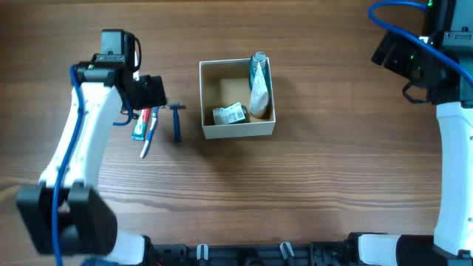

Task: Pack container
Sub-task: 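Grasp the Colgate toothpaste tube with the left gripper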

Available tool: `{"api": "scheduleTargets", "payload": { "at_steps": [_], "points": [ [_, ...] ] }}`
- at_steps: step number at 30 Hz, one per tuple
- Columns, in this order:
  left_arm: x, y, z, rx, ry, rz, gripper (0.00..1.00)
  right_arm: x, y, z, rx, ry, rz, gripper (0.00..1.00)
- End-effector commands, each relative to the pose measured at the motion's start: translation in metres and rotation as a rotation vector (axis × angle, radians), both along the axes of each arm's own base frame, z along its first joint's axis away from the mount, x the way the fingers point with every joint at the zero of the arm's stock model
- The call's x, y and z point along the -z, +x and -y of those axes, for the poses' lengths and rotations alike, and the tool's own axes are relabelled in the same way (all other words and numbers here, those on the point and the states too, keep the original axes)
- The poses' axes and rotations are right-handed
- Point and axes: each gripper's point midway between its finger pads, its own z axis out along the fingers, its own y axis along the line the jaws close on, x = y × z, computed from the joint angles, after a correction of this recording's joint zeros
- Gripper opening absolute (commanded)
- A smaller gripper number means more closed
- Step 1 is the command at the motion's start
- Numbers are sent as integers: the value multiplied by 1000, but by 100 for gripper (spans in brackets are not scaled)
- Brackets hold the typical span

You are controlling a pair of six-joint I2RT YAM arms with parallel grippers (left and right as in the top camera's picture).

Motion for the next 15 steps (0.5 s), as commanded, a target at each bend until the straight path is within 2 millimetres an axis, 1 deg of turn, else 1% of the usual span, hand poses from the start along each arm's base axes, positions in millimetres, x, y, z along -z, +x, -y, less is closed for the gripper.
{"api": "scheduleTargets", "payload": {
  "at_steps": [1,2,4,7,10,13,15],
  "points": [
    [37,0,-23,78,64,-116,95,0,2,1,9,-2,3,100],
    [52,-1,-30,105,72,-161,92,0,2,1,9,-2,3,100],
    [67,-2,-38,105,77,-201,89,0,2,1,9,-2,3,100],
    [83,2,-51,66,69,-215,86,0,2,1,9,-2,2,100],
    [95,8,-58,51,65,-213,87,0,2,1,9,-2,3,100],
    [104,9,-57,97,64,-230,85,0,2,1,9,-2,3,100],
    [109,11,-51,143,39,-227,81,0,2,1,9,-2,2,100]
  ]
}}
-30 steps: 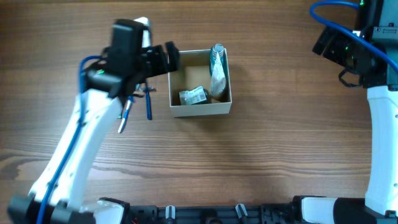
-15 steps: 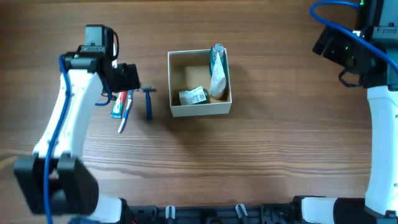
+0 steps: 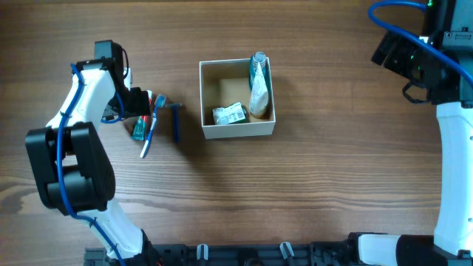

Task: Pack container
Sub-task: 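Grasp the Colgate toothpaste tube with the left gripper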

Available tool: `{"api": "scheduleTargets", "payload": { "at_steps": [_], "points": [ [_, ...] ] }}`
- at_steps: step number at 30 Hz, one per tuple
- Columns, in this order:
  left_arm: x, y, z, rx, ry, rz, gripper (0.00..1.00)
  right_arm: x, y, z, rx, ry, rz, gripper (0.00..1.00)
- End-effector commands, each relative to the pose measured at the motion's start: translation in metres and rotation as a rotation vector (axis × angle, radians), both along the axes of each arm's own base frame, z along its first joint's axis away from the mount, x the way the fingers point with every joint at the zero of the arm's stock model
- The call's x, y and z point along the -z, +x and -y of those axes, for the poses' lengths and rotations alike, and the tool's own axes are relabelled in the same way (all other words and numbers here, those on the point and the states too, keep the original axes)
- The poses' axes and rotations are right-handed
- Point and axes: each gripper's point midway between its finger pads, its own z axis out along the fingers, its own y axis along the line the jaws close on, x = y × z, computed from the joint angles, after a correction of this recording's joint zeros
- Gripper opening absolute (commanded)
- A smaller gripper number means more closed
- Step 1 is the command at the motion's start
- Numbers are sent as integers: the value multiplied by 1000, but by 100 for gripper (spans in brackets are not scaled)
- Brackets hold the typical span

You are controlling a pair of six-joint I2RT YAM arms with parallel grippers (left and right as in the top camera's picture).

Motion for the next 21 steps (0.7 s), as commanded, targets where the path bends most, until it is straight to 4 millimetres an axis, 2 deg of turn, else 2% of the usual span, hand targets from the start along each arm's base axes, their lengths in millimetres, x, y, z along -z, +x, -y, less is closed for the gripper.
{"api": "scheduleTargets", "payload": {
  "at_steps": [1,11,15,21],
  "points": [
    [11,3,6,102,-31,-17,80,0,2,1,9,-3,2,100],
    [12,12,7,128,-35,21,81,0,2,1,9,-3,2,100],
    [17,11,12,156,-58,25,75,0,2,1,9,-3,2,100],
    [23,14,12,157,-57,33,75,0,2,1,9,-3,1,100]
  ]
}}
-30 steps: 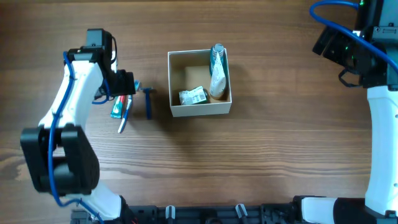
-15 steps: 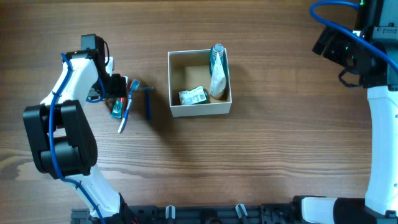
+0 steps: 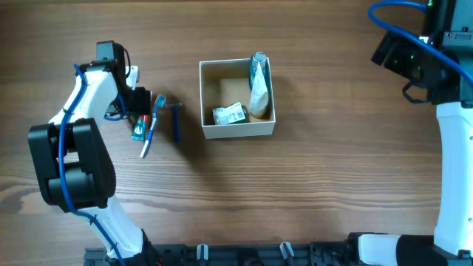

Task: Pack container
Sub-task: 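Grasp the Colgate toothpaste tube with the left gripper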

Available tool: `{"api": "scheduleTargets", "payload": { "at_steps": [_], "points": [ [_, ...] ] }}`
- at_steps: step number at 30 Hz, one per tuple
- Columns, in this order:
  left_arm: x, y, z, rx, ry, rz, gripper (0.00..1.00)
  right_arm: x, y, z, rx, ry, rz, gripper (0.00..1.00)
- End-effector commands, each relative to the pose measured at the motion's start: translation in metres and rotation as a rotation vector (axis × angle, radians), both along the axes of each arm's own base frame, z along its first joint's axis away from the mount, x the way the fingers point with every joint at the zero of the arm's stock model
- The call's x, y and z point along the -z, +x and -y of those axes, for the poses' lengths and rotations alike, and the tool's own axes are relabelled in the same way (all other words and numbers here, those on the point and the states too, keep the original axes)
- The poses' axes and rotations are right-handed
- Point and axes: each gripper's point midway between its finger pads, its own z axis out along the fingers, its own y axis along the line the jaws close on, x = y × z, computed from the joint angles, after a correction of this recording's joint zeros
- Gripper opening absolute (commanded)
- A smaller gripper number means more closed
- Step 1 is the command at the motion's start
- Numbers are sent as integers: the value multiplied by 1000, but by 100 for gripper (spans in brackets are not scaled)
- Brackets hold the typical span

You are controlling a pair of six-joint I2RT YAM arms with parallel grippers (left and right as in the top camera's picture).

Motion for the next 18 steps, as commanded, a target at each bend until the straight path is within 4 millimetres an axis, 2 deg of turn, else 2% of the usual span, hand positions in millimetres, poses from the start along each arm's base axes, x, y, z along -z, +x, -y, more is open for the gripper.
{"api": "scheduleTargets", "payload": {
  "at_steps": [1,7,12,18],
  "points": [
    [13,-3,4,26,-22,-24,75,0,2,1,9,-3,1,100],
    [27,-8,4,25,-23,-64,69,0,2,1,9,-2,1,100],
    [28,-6,4,24,-22,-59,64,0,2,1,9,-2,1,100],
    [29,-7,4,-4,-26,-59,41,0,2,1,9,-3,1,100]
  ]
}}
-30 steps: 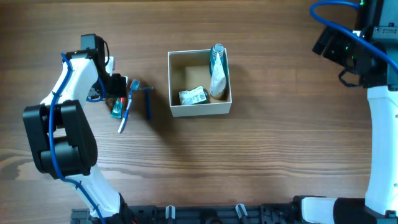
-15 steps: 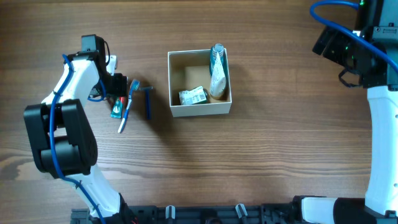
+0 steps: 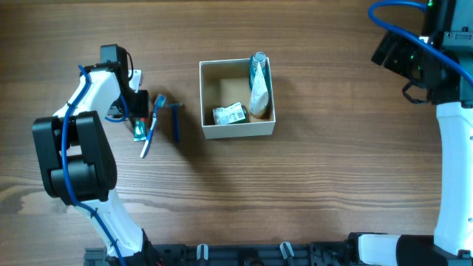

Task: Pack container
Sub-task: 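Grasp the Colgate toothpaste tube with the left gripper, then place the toothpaste tube into the box and release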

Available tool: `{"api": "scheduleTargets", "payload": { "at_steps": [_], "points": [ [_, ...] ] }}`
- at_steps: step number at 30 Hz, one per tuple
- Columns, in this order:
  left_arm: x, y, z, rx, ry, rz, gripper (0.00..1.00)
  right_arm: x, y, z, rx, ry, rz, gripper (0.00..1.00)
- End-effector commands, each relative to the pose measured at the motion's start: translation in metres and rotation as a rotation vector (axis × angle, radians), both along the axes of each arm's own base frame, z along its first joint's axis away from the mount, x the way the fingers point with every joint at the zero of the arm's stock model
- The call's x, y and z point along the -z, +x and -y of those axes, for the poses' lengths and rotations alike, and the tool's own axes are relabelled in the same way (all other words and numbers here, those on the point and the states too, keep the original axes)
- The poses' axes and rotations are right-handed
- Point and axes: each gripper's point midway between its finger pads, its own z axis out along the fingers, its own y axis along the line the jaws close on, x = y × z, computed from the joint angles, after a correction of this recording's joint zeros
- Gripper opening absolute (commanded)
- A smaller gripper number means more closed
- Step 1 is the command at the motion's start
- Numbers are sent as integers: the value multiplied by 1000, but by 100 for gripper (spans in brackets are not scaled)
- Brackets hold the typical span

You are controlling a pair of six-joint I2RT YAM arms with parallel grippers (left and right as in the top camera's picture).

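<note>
An open white cardboard box (image 3: 208, 131) sits mid-table. Inside it a silver-blue tube (image 3: 256, 85) leans against the right wall and a small printed packet (image 3: 230, 114) lies on the floor. Left of the box lie a blue razor (image 3: 176, 123), a blue-and-white toothbrush (image 3: 151, 131) and a small teal tube (image 3: 138, 132) with a red end. My left gripper (image 3: 140, 112) is low over the top of the teal tube and toothbrush; its fingers are hidden under the wrist. My right arm (image 3: 425, 63) is at the far right, its gripper out of frame.
The left arm's white links (image 3: 81, 148) run down the left side of the wooden table (image 3: 318, 185). The right arm's base column (image 3: 454, 185) stands along the right edge. A black rail (image 3: 244, 255) lines the front edge.
The left gripper has shifted slightly toward the front, further onto the teal tube. The toothbrush, razor, box and right arm are where they were.
The left gripper was first raised just above and right of the toothbrush and teal tube. Then the arm had swung in and the gripper was down at the items' upper end. It stayed there and now sits a little lower on them. The box contents are unchanged.
</note>
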Motion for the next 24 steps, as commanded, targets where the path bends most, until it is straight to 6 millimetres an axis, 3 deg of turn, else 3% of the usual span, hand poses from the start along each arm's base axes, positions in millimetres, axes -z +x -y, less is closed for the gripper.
{"api": "scheduleTargets", "payload": {
  "at_steps": [1,6,12,18,24],
  "points": [
    [9,-6,2,-16,-14,-29,34,0,2,1,9,-2,2,100],
    [8,-10,2,-42,-15,-41,29,0,2,1,9,-3,2,100],
    [-9,-13,-2,-44,8,-57,4,0,2,1,9,-2,2,100],
    [-52,-4,7,-131,-12,27,4,0,2,1,9,-2,2,100],
    [-113,3,57,-79,-112,129,4,0,2,1,9,-2,2,100]
  ]
}}
